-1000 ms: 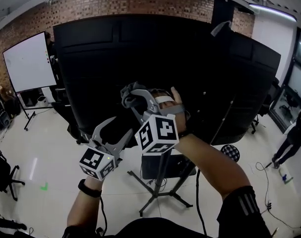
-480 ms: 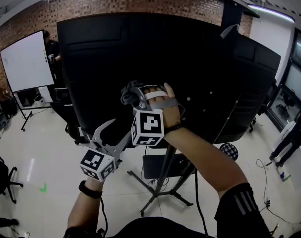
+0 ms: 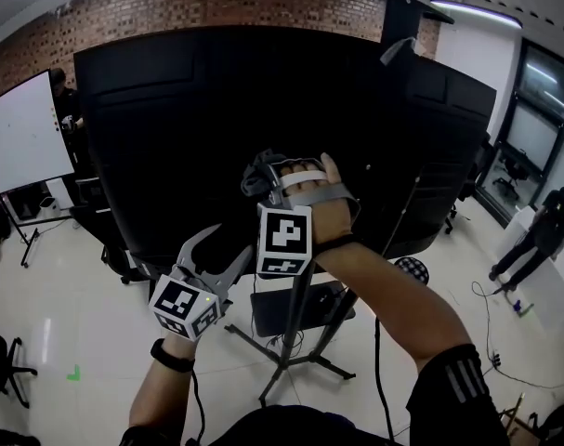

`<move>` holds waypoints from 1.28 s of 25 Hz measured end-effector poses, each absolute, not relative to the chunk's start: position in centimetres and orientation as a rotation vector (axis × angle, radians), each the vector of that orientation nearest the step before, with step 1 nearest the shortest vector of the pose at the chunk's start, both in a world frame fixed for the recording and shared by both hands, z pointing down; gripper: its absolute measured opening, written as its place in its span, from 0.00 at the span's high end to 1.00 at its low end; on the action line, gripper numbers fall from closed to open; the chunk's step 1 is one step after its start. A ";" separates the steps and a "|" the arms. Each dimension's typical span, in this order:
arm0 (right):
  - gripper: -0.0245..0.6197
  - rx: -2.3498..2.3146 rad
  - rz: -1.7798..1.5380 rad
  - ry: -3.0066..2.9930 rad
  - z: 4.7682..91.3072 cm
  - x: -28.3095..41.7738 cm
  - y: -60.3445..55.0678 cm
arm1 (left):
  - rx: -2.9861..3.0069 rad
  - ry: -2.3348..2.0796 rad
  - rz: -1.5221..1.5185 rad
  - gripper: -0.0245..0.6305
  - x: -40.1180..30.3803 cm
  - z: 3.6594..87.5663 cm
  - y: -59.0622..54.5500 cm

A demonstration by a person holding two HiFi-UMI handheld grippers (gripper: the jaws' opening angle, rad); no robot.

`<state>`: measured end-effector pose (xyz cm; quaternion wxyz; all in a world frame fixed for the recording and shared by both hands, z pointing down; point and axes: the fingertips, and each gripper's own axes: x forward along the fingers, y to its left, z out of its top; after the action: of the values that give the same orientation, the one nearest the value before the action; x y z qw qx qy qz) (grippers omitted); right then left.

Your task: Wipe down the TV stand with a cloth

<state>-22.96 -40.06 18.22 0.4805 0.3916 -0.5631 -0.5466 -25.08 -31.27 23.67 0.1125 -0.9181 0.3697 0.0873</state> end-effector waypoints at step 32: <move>0.89 0.847 -1.274 -1.611 24.6 -27.6 -39.5 | -2.700 1.199 0.225 0.57 -28.8 26.7 -31.3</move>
<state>-27.55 -39.47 24.60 0.4439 0.3415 -0.6499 -0.5138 -28.77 -31.31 26.72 0.0895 -0.9077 0.4030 0.0755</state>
